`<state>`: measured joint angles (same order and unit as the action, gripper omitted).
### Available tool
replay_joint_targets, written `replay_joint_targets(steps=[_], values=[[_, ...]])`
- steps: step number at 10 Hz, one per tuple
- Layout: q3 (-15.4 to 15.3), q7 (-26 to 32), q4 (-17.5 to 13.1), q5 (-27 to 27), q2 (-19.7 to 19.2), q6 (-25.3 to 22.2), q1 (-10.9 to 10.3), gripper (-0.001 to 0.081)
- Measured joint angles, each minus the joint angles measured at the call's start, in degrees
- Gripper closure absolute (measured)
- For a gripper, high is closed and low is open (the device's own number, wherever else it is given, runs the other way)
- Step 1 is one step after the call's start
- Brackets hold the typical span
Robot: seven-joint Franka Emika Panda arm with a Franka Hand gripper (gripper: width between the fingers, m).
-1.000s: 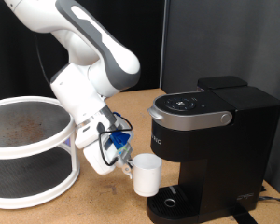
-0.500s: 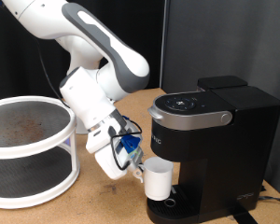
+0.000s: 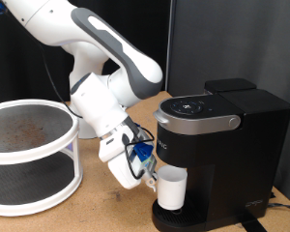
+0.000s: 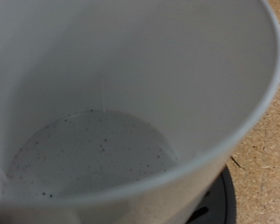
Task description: Make a cup of coffee with the keurig machine
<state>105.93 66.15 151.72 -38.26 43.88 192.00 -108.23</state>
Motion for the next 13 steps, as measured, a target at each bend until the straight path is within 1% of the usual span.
replay_joint_targets(steps=[3, 4, 5, 7, 8, 9, 10, 11, 12, 13], values=[[2.77, 0.00, -0.52, 0.49, 1.19, 2.36, -3.64, 0.0734], [3.33, 0.00, -0.88, 0.83, 1.86, 3.17, -4.52, 0.0734], [3.55, 0.00, -1.24, 1.14, 2.63, 3.86, -5.00, 0.0734], [3.68, 0.00, -1.48, 2.15, 4.11, 4.83, -5.22, 0.0734], [3.90, 0.00, -1.48, 2.33, 4.53, 4.82, -5.22, 0.0701], [4.15, 0.00, -1.46, 2.39, 4.77, 4.75, -5.22, 0.0515], [4.46, 0.00, -1.41, 2.40, 4.77, 4.53, -5.19, 0.0515], [4.68, 0.00, -1.28, 2.39, 4.74, 4.14, -5.02, 0.0332], [4.69, 0.01, -1.00, 2.39, 4.61, 3.72, -4.48, 0.0332], [4.64, 0.02, -0.50, 2.39, 4.12, 2.96, -3.55, 0.0193]])
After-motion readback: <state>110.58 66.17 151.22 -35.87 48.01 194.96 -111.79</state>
